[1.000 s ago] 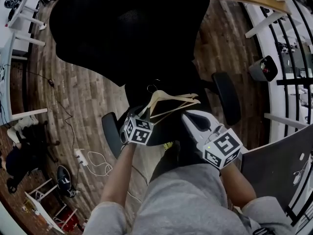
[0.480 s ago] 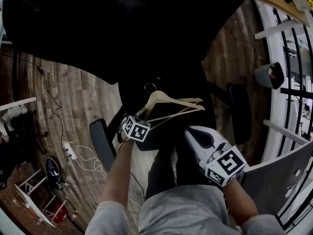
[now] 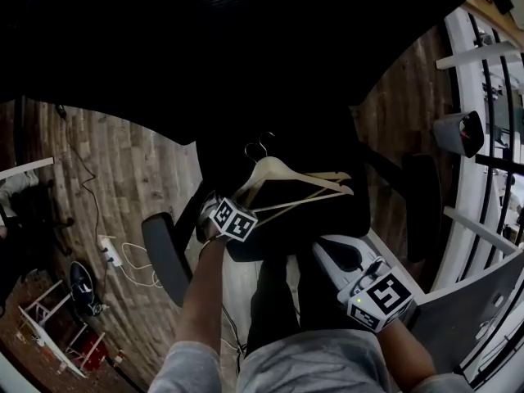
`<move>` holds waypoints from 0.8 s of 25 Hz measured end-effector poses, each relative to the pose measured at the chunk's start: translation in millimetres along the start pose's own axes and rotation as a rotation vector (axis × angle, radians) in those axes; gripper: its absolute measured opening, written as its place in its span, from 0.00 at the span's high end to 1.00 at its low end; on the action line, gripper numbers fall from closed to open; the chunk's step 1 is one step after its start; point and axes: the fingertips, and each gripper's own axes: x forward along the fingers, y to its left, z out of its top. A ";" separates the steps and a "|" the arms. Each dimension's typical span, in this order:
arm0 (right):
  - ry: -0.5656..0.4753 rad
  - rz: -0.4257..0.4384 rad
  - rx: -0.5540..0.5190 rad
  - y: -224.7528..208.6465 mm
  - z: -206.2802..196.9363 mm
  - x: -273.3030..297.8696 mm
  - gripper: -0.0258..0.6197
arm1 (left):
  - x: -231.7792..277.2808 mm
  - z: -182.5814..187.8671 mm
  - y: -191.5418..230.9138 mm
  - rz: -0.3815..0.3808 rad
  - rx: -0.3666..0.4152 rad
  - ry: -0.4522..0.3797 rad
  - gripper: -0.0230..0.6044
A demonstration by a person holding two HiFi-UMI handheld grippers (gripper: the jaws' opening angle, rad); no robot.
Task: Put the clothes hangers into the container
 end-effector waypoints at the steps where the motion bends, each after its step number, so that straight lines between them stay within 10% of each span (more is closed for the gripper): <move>1: 0.004 0.003 0.000 -0.2 -0.8 1.8 0.96 | 1.6 0.4 0.4 0.001 0.009 0.000 0.68; 8: 0.010 0.026 0.021 -0.1 -2.8 10.9 0.96 | 8.4 4.4 -9.3 0.033 0.285 0.054 0.77; 20: 0.014 0.030 0.003 6.9 -3.5 0.6 0.96 | -2.1 8.0 -6.4 -0.053 0.122 0.044 0.84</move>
